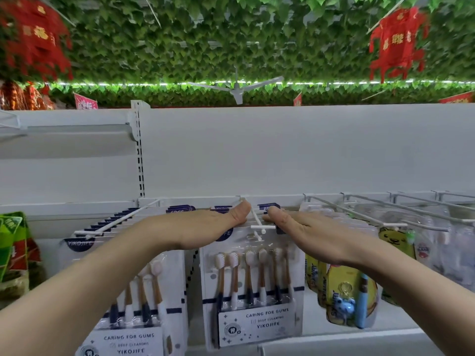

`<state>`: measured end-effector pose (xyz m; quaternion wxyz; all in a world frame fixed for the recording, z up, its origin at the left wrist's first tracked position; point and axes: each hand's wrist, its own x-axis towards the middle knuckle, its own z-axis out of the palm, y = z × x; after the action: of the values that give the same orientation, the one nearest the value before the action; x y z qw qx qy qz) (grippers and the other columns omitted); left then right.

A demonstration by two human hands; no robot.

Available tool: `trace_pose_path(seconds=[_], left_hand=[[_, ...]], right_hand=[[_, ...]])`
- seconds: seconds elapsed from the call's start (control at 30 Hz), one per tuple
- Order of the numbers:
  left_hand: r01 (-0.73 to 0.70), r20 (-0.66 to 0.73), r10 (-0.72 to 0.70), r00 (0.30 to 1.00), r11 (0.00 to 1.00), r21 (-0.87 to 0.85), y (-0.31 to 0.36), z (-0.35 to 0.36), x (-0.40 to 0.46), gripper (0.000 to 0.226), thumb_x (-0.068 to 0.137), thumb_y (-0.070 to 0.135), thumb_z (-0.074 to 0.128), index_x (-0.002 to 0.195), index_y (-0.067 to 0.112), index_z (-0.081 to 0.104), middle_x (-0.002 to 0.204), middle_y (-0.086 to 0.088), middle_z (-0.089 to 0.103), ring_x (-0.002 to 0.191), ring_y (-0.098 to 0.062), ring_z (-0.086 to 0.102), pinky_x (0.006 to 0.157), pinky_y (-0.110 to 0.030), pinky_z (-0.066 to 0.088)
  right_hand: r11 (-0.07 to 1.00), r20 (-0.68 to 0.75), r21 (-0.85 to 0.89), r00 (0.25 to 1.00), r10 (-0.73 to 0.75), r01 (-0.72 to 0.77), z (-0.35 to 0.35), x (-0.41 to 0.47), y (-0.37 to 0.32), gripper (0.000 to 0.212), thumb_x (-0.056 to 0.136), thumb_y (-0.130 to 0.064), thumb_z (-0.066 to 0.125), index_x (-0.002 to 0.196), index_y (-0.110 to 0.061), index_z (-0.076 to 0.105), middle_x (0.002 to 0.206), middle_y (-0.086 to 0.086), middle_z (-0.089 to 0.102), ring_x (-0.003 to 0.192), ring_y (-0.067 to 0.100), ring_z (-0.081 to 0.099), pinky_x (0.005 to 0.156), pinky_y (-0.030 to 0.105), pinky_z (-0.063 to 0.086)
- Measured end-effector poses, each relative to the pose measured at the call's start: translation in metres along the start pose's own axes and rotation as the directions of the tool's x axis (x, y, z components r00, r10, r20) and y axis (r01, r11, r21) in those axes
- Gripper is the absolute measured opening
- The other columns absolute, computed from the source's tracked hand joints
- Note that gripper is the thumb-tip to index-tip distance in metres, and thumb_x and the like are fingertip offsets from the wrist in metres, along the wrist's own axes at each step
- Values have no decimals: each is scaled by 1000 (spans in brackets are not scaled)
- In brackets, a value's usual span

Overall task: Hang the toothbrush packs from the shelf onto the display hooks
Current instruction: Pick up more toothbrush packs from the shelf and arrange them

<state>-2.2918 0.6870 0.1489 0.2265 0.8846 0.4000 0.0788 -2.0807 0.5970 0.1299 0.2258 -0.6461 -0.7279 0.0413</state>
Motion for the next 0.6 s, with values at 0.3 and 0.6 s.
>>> trace_pose_path(seconds=[0.3,0.6], left_hand=[[-62,-45,64,997,997,35,-14,1,-9,100,56,103,3,142,61,31,157,27,24,148,-5,19,124,-41,10],[-105,-72,114,991,988,117,-10,7,-17,85,72,89,3,146,56,30,159,20,27,148,-9,23,123,-38,14]], right_hand=[[1000,-69,5,997,-18,19,1,-16,-3,66,100,-57,15,148,-25,47,151,-15,46,134,-1,39,89,-5,23],[998,-105,-57,994,-17,11,13,-22,-13,59,105,-50,16,153,-25,38,157,-11,39,144,3,31,105,6,15]])
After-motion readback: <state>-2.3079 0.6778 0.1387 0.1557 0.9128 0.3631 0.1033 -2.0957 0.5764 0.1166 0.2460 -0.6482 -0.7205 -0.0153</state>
